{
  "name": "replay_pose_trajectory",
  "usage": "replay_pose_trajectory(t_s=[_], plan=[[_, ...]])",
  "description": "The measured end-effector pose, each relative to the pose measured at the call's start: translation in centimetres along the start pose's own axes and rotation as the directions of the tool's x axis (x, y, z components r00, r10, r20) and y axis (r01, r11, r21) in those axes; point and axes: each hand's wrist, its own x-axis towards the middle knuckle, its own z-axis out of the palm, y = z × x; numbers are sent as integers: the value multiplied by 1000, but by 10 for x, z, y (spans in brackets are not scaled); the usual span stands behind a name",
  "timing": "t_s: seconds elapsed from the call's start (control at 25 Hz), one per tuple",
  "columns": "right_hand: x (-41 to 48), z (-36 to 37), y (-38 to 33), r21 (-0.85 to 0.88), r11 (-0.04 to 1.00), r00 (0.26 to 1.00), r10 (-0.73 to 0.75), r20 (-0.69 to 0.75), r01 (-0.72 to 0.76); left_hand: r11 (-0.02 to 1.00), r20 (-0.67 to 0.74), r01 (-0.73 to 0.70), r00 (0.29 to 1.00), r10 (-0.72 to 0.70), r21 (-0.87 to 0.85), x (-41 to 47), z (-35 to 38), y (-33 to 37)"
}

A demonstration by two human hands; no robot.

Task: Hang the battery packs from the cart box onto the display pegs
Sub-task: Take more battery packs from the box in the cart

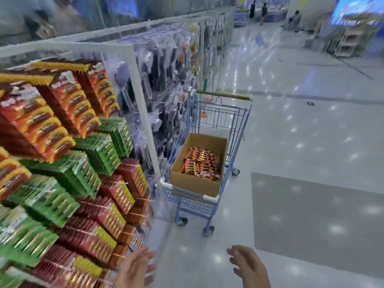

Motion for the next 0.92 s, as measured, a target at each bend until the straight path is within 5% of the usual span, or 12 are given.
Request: replay_pose_trajectory(t_s=[0.12,0.4,0.68,0.92], plan=[[29,-22,-7,33,999,998,22,-61,-20,993,153,42,986,-59,108,9,58,8],[128,-8,-19,-120,992,998,39,-57,-45,955,136,-31,991,-10,296,100,157,23],[265,58,-106,2,993,987,117,-114,-118,935,169,-158,980,108,318,235,248,93],[354,84,-148,-31,985,981,163,-104,-167,928,88,-113,992,88,354,323,285,130]])
